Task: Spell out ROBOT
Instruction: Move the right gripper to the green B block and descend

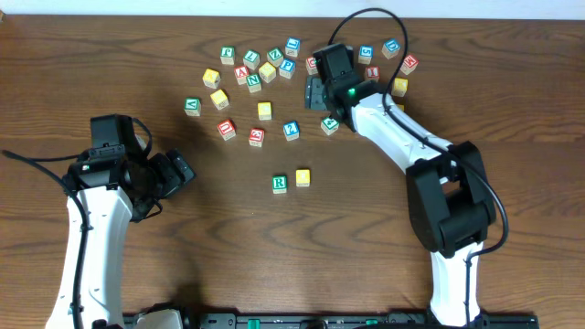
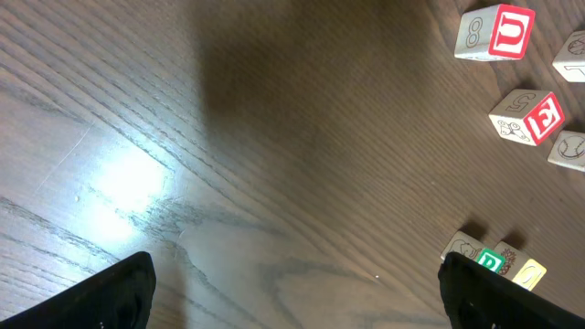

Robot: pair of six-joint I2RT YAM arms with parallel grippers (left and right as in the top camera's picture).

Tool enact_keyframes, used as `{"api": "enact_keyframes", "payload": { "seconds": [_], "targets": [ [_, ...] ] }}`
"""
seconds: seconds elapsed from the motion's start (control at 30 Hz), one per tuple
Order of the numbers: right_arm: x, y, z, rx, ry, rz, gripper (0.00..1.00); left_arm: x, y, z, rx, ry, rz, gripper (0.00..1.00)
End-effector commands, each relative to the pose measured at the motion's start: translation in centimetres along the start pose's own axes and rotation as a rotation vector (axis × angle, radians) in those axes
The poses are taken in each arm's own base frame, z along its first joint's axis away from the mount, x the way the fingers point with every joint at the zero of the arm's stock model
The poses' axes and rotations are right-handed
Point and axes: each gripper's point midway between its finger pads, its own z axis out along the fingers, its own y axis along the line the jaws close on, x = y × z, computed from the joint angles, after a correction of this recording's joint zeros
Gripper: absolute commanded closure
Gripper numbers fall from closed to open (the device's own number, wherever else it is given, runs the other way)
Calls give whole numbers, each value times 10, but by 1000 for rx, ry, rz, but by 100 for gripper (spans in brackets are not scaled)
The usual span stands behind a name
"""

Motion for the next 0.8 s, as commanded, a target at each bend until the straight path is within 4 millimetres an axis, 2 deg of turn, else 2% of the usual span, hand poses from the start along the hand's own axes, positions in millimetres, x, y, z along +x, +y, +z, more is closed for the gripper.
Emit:
{"api": "enact_keyframes", "payload": {
  "seconds": [0.0,0.13,0.23,0.6,0.77],
  "targets": [
    [4,4,5,5,4,20,24,-6,-1,-5,-3,-26,-5,2],
    [6,4,10,7,6,47,27,-6,-1,-5,-3,-26,-5,2],
    [11,-4,18,50,6,42,29,-6,-1,-5,-3,-26,-5,3],
    [29,-10,44,69,36,13,29,-8,-2,-5,1,-33,-3,2],
    [26,-14,49,94,13,11,34,-8,-2,-5,1,-33,-3,2]
  ]
}}
